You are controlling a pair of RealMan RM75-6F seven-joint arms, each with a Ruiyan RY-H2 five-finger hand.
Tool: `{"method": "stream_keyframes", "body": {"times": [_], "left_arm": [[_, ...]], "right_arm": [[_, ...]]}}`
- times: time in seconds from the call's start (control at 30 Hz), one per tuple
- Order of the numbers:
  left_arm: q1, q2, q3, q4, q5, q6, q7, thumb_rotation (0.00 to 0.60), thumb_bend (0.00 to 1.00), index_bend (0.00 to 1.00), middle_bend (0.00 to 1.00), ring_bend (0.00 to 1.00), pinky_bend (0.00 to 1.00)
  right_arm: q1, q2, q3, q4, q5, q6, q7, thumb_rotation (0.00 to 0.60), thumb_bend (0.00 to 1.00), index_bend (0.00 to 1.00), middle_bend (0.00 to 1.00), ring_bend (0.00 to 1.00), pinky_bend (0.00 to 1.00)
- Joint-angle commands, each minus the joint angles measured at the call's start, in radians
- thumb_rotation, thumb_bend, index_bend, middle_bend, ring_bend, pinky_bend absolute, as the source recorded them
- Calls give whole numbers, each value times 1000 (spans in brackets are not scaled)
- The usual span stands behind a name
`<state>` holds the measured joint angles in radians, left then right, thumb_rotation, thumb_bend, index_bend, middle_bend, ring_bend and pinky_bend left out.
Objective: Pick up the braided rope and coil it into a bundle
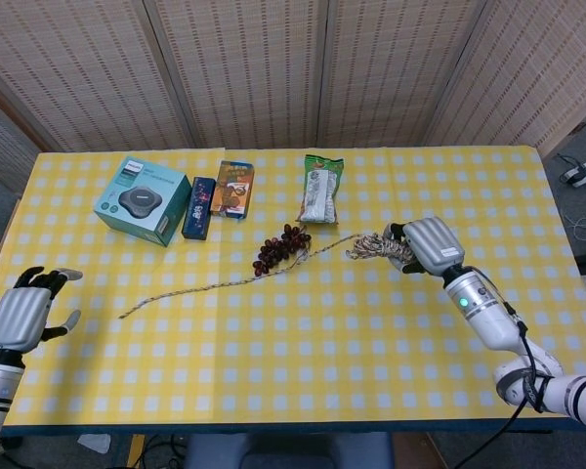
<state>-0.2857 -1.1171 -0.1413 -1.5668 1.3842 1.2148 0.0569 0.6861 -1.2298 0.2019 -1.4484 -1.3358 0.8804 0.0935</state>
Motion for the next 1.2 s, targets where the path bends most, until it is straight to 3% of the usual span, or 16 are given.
{"method": "stream_keyframes", "body": {"times": [0.03,0.1,0.3,0.47,0.67,1.2], "left_arm": [[-61,-53,-13,58,-67,-87,47,600,325,405,423,451,319],[-82,-94,-22,92,-98,-106,75,600,325,416,538,537,457],[-141,-173,-29,146,-160,-175,143,600,325,468,738,727,824],[-181,-230,-32,177,-195,-202,205,600,325,488,867,865,970],[-224,-273,-37,189,-261,-240,281,600,325,541,997,987,1000],[-317,-355,-44,174,-441,-300,422,600,325,588,1000,1000,1000]], "right_arm": [[-5,12,-5,-23,-8,10,-2,600,518,725,637,582,713],[-6,15,-10,-33,-10,14,-7,600,518,725,637,582,713],[-4,13,-15,-47,-6,17,-17,600,518,725,637,582,713],[-1,9,-17,-49,-5,19,-18,600,519,725,637,582,713],[0,6,-21,-49,-4,19,-15,600,518,725,637,582,714],[4,-6,-38,-27,-4,11,-7,600,518,725,637,585,714]]}}
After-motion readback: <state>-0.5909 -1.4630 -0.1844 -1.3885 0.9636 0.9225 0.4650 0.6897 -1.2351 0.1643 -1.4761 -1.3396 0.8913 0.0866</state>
